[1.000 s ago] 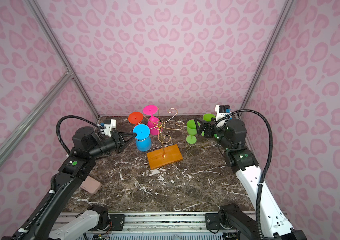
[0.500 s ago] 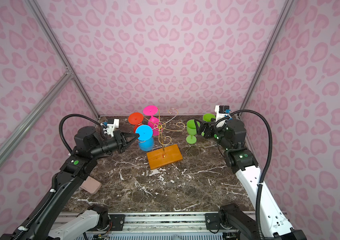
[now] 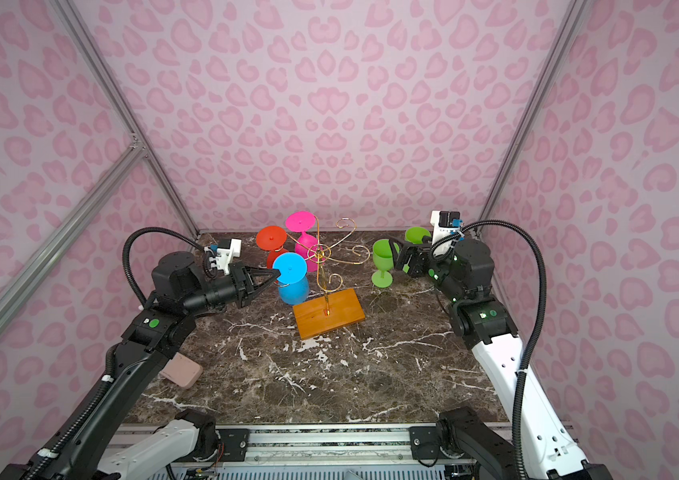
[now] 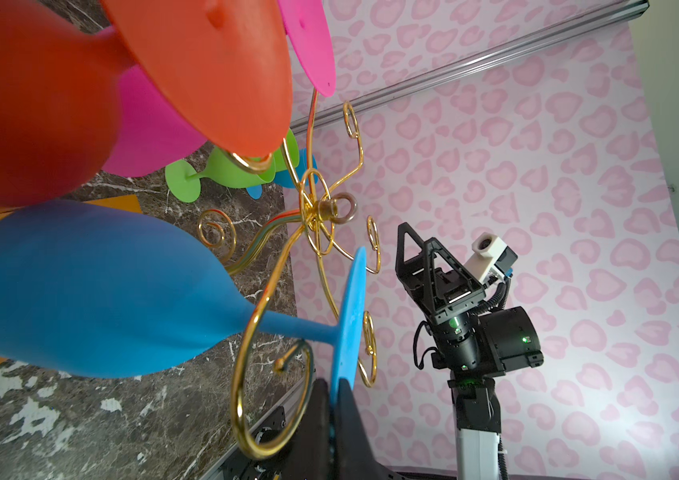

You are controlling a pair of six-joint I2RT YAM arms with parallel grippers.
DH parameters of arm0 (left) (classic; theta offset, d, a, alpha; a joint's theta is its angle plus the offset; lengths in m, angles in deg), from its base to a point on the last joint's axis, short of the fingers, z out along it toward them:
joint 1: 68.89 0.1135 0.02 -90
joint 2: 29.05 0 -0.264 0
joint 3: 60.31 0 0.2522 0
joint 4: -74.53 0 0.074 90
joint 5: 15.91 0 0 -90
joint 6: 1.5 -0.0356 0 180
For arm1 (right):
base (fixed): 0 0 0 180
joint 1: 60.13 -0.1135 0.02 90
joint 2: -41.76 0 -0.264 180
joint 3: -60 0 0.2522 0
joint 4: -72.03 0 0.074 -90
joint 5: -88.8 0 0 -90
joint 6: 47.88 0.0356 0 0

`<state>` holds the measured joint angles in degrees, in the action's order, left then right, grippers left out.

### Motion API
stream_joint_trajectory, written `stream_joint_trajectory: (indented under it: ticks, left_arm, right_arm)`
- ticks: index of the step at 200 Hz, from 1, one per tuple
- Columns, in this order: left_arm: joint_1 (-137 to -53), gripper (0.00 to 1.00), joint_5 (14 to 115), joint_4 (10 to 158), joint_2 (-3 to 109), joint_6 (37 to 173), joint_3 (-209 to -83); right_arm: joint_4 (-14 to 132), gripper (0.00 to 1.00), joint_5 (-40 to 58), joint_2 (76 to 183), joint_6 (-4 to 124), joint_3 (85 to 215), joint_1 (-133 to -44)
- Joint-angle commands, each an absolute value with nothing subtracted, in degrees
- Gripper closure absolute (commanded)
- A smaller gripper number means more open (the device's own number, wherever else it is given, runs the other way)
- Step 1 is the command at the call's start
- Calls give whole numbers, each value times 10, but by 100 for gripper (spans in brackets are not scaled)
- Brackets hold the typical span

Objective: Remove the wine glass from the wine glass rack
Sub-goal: 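Slide the blue glass off the rack hook with the left gripper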

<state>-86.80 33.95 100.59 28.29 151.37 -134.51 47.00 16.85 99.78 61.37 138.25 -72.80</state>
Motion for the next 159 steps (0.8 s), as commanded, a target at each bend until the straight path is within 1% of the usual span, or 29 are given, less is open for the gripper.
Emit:
stream_joint_trajectory:
  ticks: [1, 48, 159]
  left_arm:
    - [-868, 97, 338, 1002, 283, 1505, -1355]
    - [-868, 97, 353, 997, 280, 1507, -1357]
    - [-871, 97, 316, 1013, 297, 1489, -1364]
  right_arm:
    - [470, 2, 166, 996, 609, 1382, -728]
    - [470, 2, 166, 996, 609, 1380, -729]
    - [470, 2, 166, 999, 610, 1379, -729]
